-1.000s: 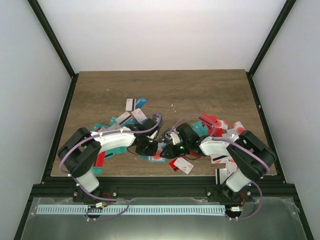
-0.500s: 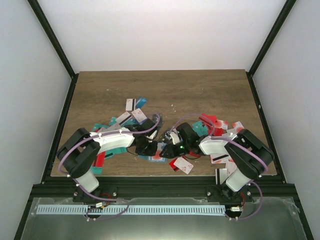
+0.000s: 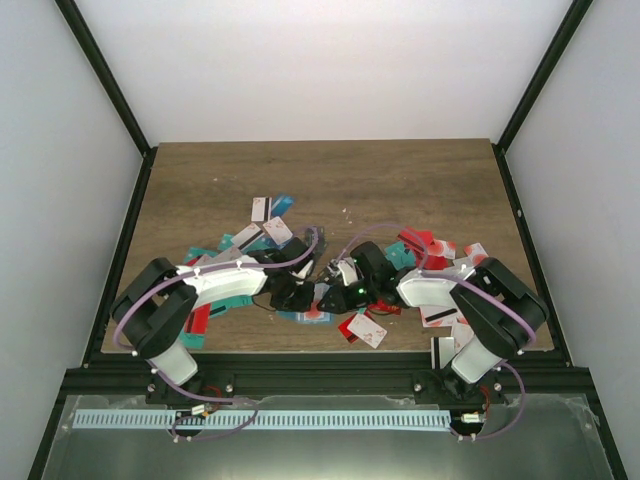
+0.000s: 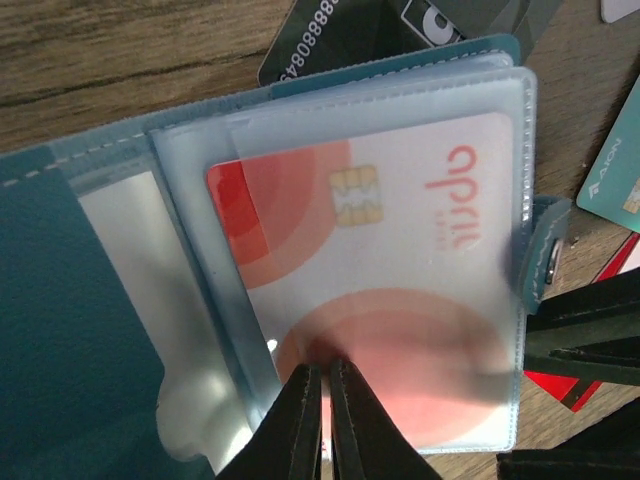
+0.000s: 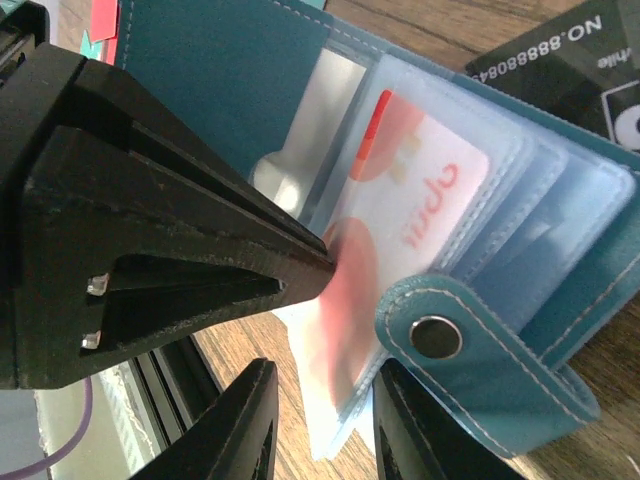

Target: Put the credit cards into the card holder

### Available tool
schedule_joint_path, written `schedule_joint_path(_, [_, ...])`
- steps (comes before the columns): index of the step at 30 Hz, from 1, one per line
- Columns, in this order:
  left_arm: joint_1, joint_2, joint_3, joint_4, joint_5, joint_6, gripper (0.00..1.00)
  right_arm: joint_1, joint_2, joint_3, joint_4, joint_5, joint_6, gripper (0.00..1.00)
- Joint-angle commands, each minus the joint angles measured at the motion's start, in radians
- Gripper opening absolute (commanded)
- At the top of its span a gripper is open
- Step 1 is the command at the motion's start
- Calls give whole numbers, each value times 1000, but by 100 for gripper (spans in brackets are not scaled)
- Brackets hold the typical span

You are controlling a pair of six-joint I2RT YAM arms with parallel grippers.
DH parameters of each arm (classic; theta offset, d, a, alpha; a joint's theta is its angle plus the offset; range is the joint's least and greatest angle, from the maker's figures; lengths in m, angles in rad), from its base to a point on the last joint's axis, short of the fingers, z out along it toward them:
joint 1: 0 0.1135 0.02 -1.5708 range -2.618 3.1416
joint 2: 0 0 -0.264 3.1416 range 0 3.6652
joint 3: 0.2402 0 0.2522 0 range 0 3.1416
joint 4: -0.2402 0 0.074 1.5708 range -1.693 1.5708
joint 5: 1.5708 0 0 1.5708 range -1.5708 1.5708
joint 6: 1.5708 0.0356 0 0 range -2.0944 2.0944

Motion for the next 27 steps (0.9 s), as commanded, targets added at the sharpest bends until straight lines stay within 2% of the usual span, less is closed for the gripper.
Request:
schedule_joint_path(1, [-2,-27,-2,-5,3,-16,6,16,-6,56,8,-28,-28,29])
schedule_joint_path(21, [49,-228,16,-106,-42,-68,8,42,40,152,-78,-6,-62,29])
schedule_joint_path(27, [55,-181,-24,-73,-7,-19,8,42,46,138,-147,24,-57,30])
